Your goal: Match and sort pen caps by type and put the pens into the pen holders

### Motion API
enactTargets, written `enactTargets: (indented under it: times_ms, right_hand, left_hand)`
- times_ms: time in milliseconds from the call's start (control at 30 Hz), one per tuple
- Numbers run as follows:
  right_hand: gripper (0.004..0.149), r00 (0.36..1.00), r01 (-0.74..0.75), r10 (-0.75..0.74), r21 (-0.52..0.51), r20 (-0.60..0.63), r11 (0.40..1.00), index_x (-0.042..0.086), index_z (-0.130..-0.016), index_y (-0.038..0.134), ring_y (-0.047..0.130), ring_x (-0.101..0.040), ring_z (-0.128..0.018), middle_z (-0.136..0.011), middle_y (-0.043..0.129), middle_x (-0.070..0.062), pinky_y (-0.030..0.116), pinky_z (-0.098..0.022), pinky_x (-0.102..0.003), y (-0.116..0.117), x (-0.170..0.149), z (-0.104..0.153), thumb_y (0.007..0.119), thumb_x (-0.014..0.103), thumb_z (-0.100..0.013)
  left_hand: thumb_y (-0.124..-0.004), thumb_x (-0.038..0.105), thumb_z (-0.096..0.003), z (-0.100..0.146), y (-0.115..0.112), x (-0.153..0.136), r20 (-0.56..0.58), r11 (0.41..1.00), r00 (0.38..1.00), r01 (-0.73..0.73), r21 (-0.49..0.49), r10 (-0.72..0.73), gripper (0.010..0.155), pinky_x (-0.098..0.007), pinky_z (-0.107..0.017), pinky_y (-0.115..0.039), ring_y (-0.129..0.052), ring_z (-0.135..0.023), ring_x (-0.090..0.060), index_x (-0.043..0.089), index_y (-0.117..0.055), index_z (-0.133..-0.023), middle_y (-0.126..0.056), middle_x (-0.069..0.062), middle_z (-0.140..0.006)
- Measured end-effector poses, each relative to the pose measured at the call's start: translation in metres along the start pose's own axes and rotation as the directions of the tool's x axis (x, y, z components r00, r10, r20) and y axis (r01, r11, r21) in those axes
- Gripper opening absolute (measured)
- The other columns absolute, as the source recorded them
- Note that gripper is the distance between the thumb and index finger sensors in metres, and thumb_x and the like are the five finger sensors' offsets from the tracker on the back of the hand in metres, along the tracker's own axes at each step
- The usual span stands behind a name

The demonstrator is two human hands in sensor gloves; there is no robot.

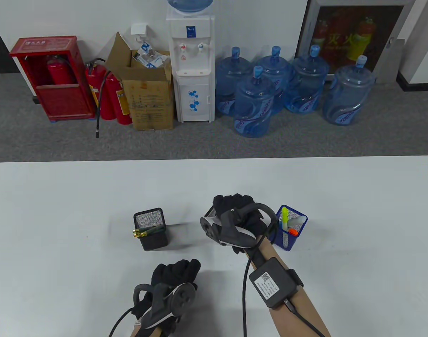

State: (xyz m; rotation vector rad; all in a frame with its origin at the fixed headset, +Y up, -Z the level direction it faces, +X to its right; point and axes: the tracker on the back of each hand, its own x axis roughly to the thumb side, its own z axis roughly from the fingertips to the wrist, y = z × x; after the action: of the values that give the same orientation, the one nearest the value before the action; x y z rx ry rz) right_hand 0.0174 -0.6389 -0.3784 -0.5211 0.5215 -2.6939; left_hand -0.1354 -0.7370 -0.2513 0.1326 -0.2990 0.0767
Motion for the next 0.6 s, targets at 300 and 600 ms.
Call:
enactTargets:
  times_ms: [300, 600]
  right_hand:
    - [0.054, 0.996, 0.091, -0.092, -0.107, -0.002, 0.99, 0.024, -0.09, 0.079, 0.103, -0.014, -0.055, -0.07, 0.097, 0.005, 0.092, -0.048, -0.039, -0.035, -0.02, 0.044, 0.072, 0.047, -0.041]
    - [0.053, 0.987, 0.156, -0.152, -0.117, 0.043, 0.981, 0.026, -0.089, 0.08, 0.105, -0.013, -0.064, -0.074, 0.098, 0.008, 0.089, -0.057, -0.04, 0.009, -0.019, 0.142, 0.072, 0.048, -0.041]
  left_hand:
    - [-0.073, 0.044, -0.0407, -0.001, -0.001, -0.002, -0.009, 1.0, 1.0, -0.007, -0.006, 0.007, 0.067, -0.063, -0.074, -0.064, -0.092, -0.088, -0.029, 0.033, -0.06, -0.105, -0.074, -0.002, -0.106]
    - [-0.072, 0.044, -0.0408, -0.004, 0.0, -0.002, -0.032, 1.0, 0.999, -0.005, -0.01, 0.005, 0.067, -0.063, -0.075, -0.063, -0.091, -0.089, -0.029, 0.033, -0.06, -0.106, -0.074, -0.003, -0.107]
